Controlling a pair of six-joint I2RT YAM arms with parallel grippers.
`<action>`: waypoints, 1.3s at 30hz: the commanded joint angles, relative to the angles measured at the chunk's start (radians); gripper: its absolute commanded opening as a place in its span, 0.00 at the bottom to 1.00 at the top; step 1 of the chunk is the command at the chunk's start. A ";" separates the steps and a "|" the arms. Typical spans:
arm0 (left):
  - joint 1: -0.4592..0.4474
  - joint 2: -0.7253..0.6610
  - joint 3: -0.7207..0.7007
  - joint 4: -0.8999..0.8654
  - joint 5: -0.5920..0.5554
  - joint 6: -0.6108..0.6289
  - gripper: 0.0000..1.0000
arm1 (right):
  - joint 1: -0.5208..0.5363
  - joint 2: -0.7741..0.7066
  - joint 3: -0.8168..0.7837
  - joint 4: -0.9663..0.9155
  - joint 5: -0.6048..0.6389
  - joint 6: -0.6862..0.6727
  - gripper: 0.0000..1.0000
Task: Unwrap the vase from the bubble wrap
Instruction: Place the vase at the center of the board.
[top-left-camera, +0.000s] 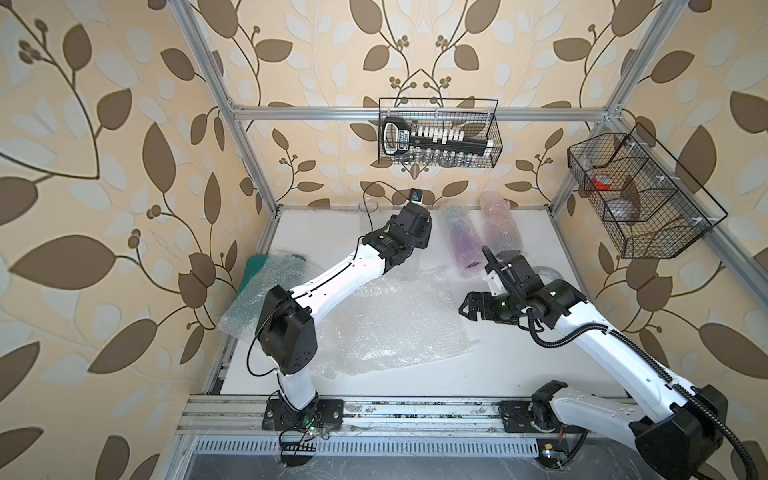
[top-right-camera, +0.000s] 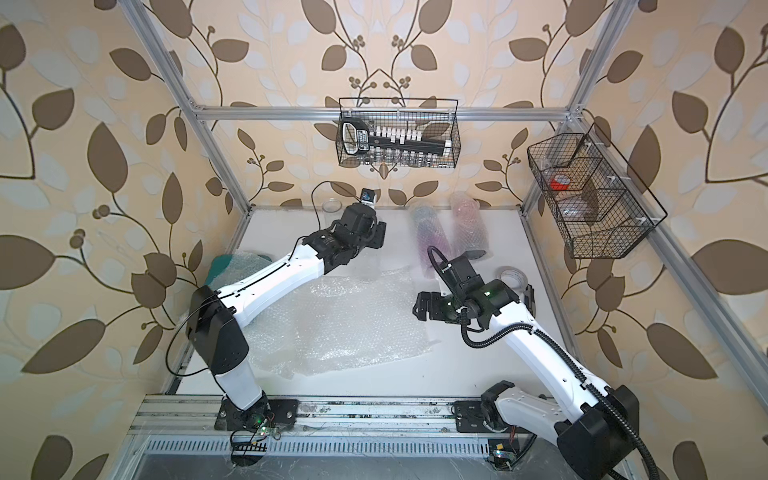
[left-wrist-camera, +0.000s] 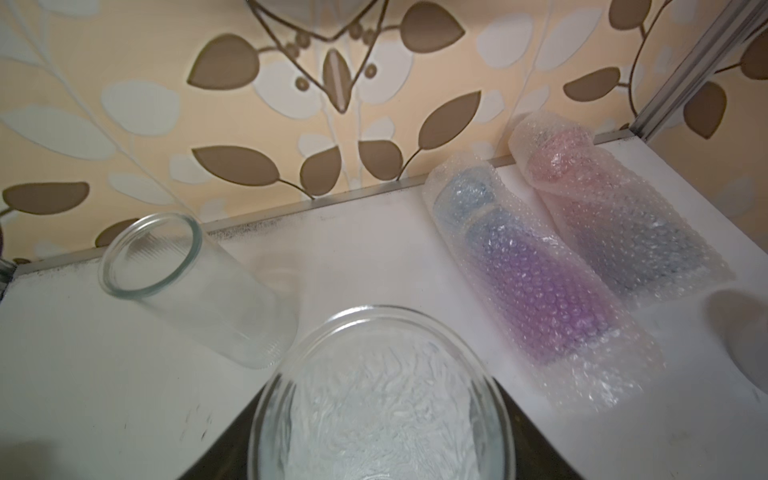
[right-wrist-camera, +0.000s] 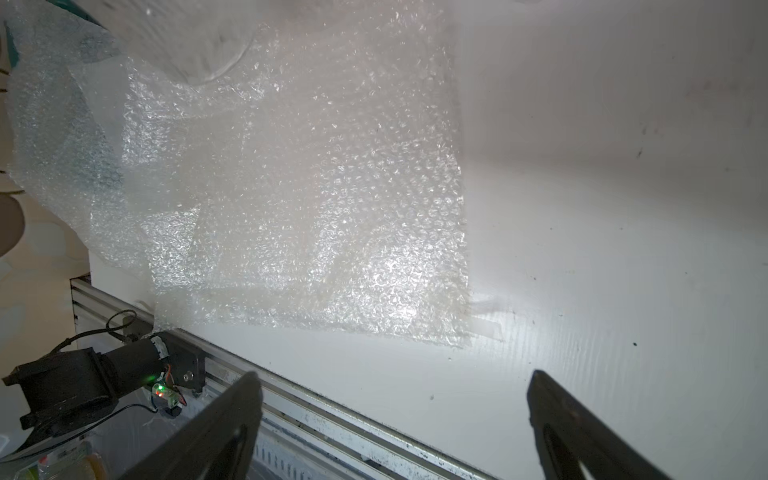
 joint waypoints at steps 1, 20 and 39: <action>0.021 0.031 0.071 0.239 -0.074 0.069 0.00 | -0.002 -0.016 0.050 -0.109 -0.014 -0.032 0.99; 0.101 0.380 0.305 0.503 -0.035 0.182 0.00 | 0.002 -0.166 0.127 0.093 -0.041 -0.146 0.99; 0.147 0.505 0.287 0.594 0.068 0.130 0.56 | 0.000 -0.126 0.182 0.147 -0.036 -0.244 0.99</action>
